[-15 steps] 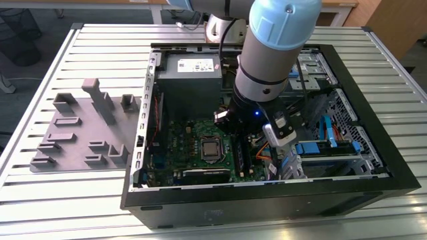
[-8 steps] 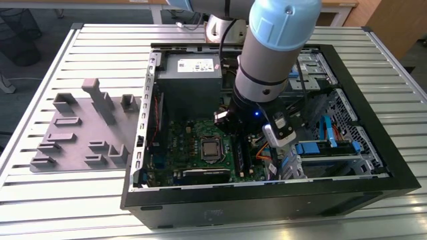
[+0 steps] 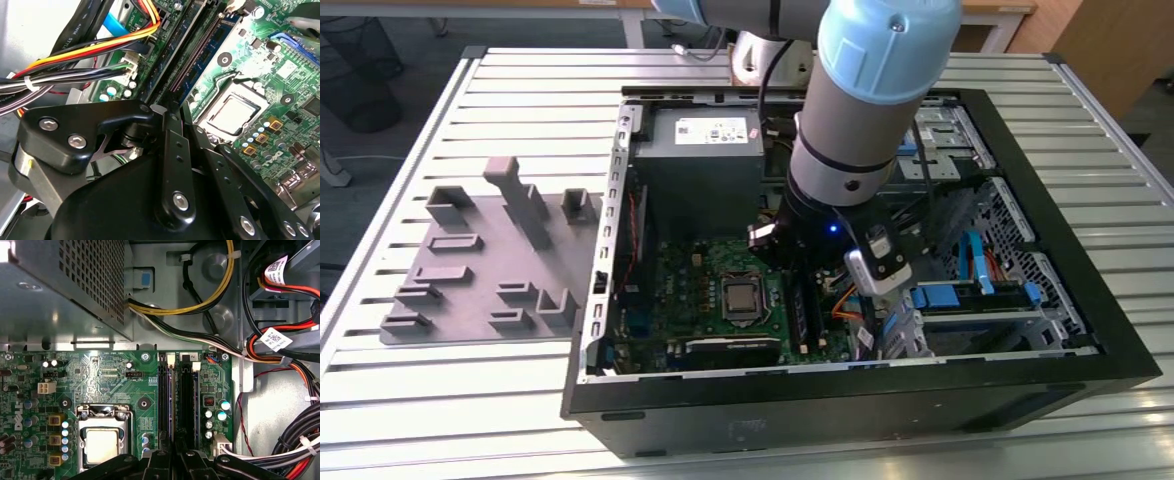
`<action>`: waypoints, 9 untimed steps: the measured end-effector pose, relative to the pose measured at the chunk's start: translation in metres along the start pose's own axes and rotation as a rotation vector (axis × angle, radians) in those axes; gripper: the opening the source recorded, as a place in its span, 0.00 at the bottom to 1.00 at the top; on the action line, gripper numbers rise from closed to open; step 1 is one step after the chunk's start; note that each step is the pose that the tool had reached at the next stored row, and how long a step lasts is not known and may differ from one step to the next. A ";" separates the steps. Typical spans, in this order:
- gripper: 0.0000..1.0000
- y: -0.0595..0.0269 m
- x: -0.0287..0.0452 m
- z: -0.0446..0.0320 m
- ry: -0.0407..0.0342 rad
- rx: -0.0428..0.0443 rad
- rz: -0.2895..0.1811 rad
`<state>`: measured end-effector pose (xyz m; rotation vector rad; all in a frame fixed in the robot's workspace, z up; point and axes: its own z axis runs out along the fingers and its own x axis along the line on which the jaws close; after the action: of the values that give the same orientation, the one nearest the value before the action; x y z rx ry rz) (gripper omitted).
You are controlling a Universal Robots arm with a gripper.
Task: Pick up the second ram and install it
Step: 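Insert the second ram into the second slot, then press down the second ram until it locks into place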
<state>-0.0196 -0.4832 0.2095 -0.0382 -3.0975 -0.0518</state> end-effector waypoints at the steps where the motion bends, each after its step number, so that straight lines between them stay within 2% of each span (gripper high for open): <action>1: 0.14 -0.0001 0.0000 0.0000 0.0000 0.0000 0.000; 9: 0.14 -0.0001 0.0000 -0.0008 -0.0001 -0.0002 0.000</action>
<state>-0.0196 -0.4834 0.2103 -0.0381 -3.0976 -0.0521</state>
